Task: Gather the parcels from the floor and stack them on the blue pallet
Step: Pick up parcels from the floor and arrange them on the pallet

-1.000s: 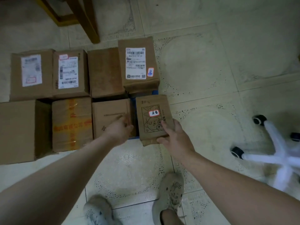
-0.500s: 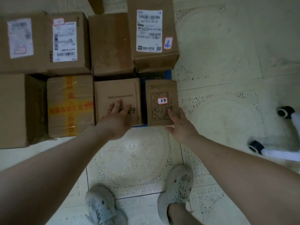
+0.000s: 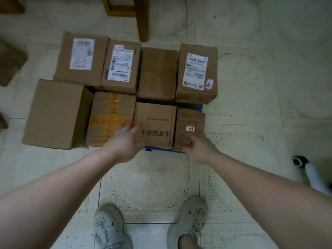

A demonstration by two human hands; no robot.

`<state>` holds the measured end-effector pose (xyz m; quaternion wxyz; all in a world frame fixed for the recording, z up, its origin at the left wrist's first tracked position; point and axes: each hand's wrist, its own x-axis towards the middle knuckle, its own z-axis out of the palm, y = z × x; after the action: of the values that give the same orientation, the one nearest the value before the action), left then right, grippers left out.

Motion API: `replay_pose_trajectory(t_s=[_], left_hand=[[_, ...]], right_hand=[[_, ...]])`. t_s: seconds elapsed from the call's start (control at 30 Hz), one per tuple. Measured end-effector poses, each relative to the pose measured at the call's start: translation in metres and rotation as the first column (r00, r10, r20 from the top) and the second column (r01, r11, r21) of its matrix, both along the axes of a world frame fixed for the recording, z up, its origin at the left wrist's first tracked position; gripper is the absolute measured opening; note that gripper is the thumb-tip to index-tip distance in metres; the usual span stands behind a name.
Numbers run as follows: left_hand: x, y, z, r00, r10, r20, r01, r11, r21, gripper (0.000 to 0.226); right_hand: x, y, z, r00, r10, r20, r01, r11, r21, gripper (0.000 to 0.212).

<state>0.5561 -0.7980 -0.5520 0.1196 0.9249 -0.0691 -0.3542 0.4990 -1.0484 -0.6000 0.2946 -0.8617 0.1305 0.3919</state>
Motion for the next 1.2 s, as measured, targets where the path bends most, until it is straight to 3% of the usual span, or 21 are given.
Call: replay_pose_trajectory(t_s=[0.23,0.37,0.67,0.93,1.2], left_hand=[[-0.017,0.091,0.070,0.987,0.144,0.071,-0.145,0.989,0.019,0.077],[-0.013,0.160,0.109,0.955,0.280,0.102,-0.282,0.959,0.008,0.078],[-0.047,0.383,0.182,0.848,0.513,0.137,-0.518,0.855,0.003,0.076],[-0.088,0.521,0.177,0.640,0.763,0.091,-0.767,0.641,0.020,0.074],[-0.071,0.611,0.159,0.527,0.848,0.060,-0.850,0.526,0.037,0.074]], right_hand=[[0.038,0.086,0.100,0.978,0.206,0.033,-0.202,0.976,-0.082,0.075],[0.066,0.154,0.155,0.936,0.327,0.127,-0.312,0.942,-0.125,0.071],[0.093,0.369,0.233,0.819,0.558,0.132,-0.542,0.829,-0.141,0.069],[0.112,0.508,0.232,0.705,0.696,0.139,-0.683,0.718,-0.131,0.069],[0.173,0.601,0.209,0.666,0.735,0.127,-0.724,0.678,-0.128,0.067]])
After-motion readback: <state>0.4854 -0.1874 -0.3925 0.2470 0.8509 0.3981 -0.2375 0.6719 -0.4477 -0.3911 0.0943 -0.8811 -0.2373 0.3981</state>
